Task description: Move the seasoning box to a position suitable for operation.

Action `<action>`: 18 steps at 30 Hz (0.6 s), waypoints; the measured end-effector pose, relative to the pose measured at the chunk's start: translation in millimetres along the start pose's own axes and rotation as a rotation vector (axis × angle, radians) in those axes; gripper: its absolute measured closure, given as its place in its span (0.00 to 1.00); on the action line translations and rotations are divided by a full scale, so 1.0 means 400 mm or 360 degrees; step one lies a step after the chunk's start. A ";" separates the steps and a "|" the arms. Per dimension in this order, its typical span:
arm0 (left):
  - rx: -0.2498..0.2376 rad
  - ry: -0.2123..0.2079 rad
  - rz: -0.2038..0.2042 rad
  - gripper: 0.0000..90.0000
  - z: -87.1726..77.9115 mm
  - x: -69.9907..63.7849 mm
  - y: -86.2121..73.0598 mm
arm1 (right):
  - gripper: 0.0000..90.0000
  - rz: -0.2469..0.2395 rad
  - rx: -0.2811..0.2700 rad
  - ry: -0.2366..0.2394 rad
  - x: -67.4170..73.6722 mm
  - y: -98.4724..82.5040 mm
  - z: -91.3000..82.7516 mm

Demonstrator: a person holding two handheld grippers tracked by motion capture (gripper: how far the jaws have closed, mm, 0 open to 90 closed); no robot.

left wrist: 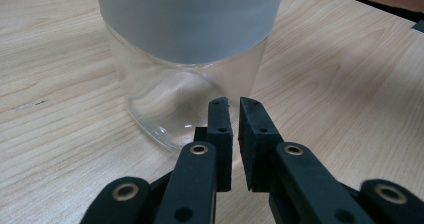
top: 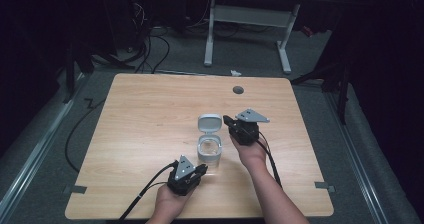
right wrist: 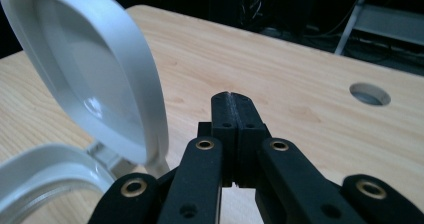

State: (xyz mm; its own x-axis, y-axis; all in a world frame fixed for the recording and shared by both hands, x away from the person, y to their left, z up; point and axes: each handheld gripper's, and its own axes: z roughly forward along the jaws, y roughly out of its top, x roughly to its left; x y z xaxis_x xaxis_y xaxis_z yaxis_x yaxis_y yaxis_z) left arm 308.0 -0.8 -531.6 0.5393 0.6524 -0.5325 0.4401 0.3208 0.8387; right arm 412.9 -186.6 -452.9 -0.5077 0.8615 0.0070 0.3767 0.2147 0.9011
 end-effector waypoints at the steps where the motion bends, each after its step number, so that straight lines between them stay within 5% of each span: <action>1: 0.0000 -0.0001 0.0001 0.93 0.000 0.000 0.000 | 1.00 0.0001 0.0003 -0.0001 0.002 0.005 0.002; 18: 0.0009 0.0012 -0.0011 1.00 0.002 0.002 0.001 | 1.00 -0.0046 -0.0054 0.0053 0.023 0.042 -0.005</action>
State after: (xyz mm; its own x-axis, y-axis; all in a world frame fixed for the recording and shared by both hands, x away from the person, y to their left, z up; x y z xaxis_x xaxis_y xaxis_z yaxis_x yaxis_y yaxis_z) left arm 309.3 -0.8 -531.8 0.5307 0.6555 -0.5373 0.4476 0.3215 0.8344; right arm 412.8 -176.0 -436.9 -0.5436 0.8394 -0.0055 0.3355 0.2232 0.9152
